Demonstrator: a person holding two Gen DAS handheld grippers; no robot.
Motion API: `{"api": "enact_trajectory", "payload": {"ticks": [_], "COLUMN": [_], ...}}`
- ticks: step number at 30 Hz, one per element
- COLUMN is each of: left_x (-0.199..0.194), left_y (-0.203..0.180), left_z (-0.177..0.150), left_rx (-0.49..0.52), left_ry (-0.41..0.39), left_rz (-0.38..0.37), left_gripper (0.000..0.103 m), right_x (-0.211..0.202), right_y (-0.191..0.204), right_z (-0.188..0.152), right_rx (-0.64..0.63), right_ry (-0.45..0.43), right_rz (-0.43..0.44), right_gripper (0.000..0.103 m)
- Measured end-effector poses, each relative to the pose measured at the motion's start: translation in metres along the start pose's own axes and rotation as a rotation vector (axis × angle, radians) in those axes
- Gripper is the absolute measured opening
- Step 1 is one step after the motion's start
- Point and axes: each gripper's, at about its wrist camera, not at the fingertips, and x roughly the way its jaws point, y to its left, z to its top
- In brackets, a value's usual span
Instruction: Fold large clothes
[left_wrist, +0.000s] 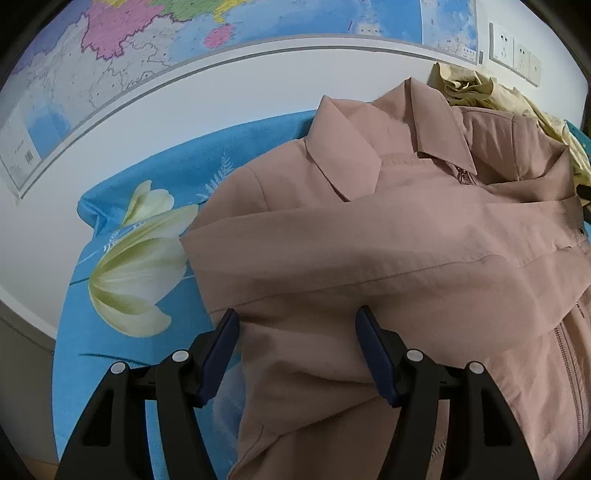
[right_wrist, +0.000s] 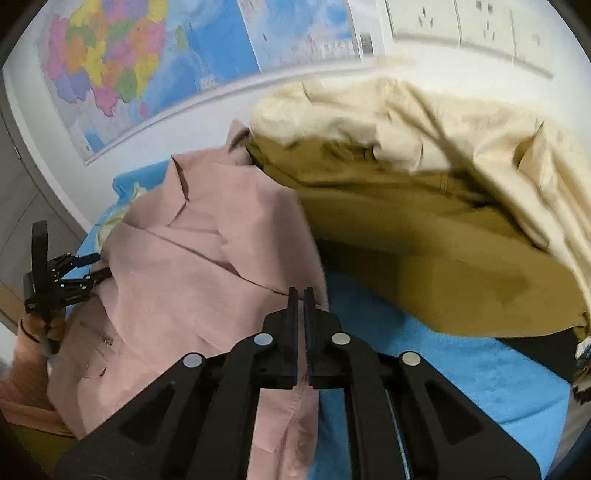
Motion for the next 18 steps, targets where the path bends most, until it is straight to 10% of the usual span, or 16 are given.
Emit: {"api": "enact_trajectory", "payload": {"ticks": [4,8,11,18], "left_x": [-0.007,-0.005,-0.004,0.002], "left_y": [-0.001,-0.008,-0.011,-0.014], "left_z": [-0.003,-0.004,-0.003,-0.003], "left_rx": [0.008,0.023,0.028,0.045], "left_ry": [-0.012,-0.006,-0.003,-0.008], "left_rz": [-0.02,-0.02,-0.027,-0.016], "left_gripper": [0.066,0.067,0.067,0.077], "right_x": [-0.003,0.046,0.077,0.106], "right_y": [0.044,0.067,0.064,0.064], "right_z": [-0.007,-0.028,-0.036,-0.016], "right_rx": [-0.149,-0.272,-0.316,-0.412], "right_ry": [-0.019,0.139,0.207,0.137], "right_rz": [0.06,-0.004,-0.101,-0.286], "right_gripper": [0.06,0.055,0.028,0.026]}}
